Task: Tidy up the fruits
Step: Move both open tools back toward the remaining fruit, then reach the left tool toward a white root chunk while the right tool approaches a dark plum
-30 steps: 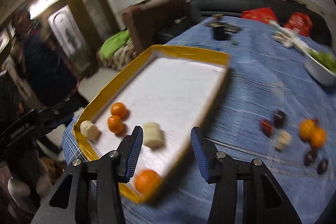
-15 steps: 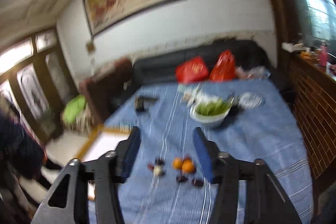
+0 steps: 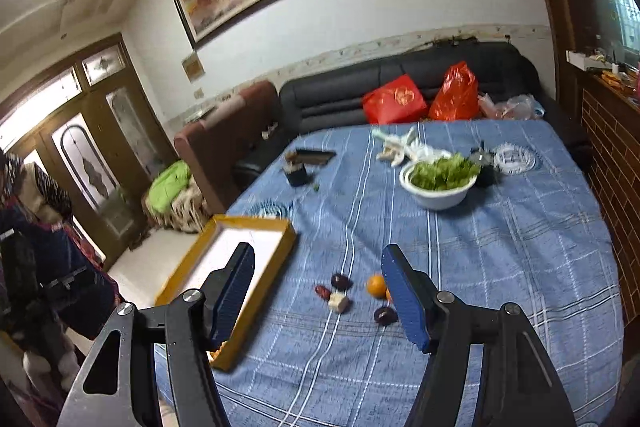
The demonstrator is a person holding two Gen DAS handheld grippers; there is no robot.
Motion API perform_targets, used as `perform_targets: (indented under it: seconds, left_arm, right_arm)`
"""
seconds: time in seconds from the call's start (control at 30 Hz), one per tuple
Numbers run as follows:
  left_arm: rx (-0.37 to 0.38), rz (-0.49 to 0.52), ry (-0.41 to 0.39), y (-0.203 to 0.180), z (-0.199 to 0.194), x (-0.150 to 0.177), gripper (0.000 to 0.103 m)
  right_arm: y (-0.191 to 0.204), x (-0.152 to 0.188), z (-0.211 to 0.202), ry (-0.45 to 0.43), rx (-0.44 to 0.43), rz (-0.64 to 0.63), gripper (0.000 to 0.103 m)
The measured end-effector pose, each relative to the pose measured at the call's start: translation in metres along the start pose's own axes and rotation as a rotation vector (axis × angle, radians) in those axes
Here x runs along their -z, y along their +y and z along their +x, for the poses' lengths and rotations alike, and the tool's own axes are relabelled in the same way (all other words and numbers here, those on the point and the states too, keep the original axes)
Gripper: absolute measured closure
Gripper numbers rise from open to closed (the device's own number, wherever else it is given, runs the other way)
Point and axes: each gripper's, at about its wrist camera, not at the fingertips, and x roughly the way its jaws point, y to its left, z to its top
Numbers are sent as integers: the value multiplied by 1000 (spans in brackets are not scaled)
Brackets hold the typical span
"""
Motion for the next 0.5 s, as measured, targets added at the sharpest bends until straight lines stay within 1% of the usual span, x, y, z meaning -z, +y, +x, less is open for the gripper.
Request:
perform_targets:
  seconds: [0.1, 0.3, 0.5]
  left_arm:
    - [-3, -1, 22, 0, 9, 10, 9]
    - [-16, -14, 108, 3, 38, 26, 9]
    - [-22, -19, 164, 2, 69, 33, 9]
  right_arm:
    - [-2, 15, 17, 38, 2, -3, 32]
    - [-15, 47, 50, 107, 58, -19, 32]
    - [-44, 65, 73, 156, 76, 46, 32]
